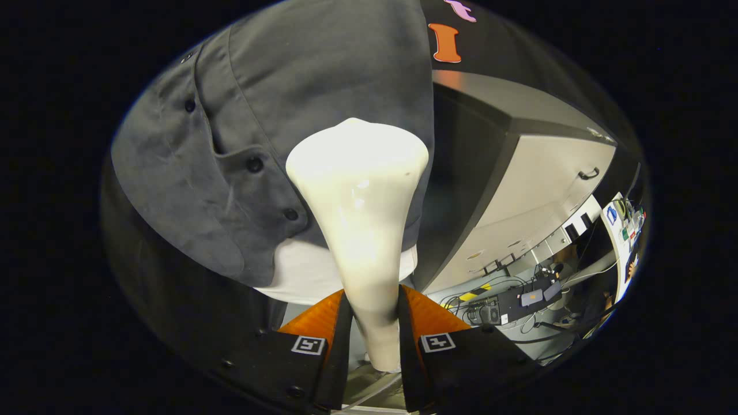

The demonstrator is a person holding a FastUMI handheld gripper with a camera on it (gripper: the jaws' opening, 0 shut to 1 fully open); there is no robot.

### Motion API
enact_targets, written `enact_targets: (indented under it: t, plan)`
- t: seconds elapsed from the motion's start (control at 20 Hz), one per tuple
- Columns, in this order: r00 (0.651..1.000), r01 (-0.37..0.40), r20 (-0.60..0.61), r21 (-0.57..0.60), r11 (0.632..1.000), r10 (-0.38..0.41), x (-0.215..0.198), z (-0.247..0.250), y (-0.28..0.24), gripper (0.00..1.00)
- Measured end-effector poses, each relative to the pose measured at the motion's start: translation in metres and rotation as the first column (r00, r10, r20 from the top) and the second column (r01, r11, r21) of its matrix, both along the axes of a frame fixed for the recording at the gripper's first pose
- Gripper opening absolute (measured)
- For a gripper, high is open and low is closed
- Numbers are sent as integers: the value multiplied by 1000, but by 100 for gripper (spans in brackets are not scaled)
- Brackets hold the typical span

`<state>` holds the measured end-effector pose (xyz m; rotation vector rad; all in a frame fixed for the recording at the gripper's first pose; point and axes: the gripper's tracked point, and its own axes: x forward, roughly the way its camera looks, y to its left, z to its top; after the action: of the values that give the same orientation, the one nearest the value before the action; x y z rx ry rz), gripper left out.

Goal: Iron the clothes twice with a garment steamer, once on the left side and once on the right side.

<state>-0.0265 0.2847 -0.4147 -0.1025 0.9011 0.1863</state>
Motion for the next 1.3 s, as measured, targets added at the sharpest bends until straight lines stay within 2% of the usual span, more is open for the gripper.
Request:
enact_targets:
  t: [0.45,0.85,1.3]
  plan:
    - [981,-24,195,46,999,14,14,114,31,46]
    - [930,-121,356,71,990,88,0,205,86,46]
    - [894,-207,418,73,975,159,6,233,152,46]
